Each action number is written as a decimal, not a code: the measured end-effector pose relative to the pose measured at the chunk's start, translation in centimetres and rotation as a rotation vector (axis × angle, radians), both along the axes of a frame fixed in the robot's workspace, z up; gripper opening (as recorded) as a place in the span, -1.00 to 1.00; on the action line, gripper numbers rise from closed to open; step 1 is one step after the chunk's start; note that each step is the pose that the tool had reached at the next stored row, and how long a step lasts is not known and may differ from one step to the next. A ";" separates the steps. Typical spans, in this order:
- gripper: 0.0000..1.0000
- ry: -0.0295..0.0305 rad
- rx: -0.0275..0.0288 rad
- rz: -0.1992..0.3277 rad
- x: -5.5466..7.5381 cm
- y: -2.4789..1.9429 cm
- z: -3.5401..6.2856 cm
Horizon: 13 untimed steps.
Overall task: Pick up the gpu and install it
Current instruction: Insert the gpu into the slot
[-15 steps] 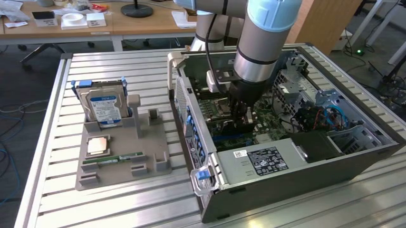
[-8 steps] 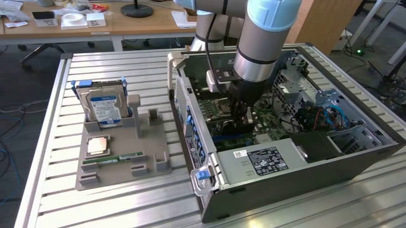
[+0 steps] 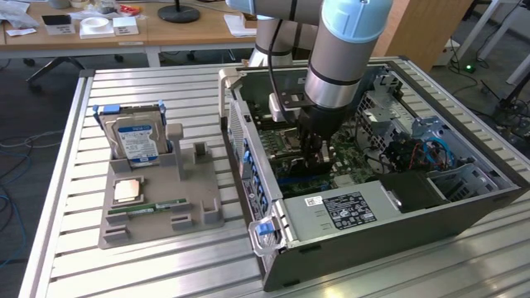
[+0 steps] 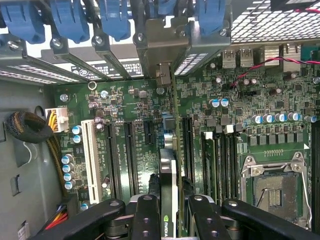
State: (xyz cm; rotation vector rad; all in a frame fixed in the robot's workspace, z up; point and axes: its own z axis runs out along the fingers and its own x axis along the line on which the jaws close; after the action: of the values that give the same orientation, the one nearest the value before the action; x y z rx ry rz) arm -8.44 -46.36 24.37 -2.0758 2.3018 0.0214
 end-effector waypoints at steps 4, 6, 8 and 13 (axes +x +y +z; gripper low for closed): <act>-0.47 -0.0001 0.0000 0.000 0.0 0.00 0.00; -0.47 -0.0001 0.0001 0.000 0.0 0.00 -0.01; -0.47 0.0000 0.0001 0.000 0.0 0.00 0.00; -0.47 -0.0001 0.0001 0.000 0.0 0.00 -0.01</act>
State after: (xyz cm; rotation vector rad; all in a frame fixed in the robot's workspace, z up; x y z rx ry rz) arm -8.43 -46.36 24.37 -2.0758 2.3017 0.0215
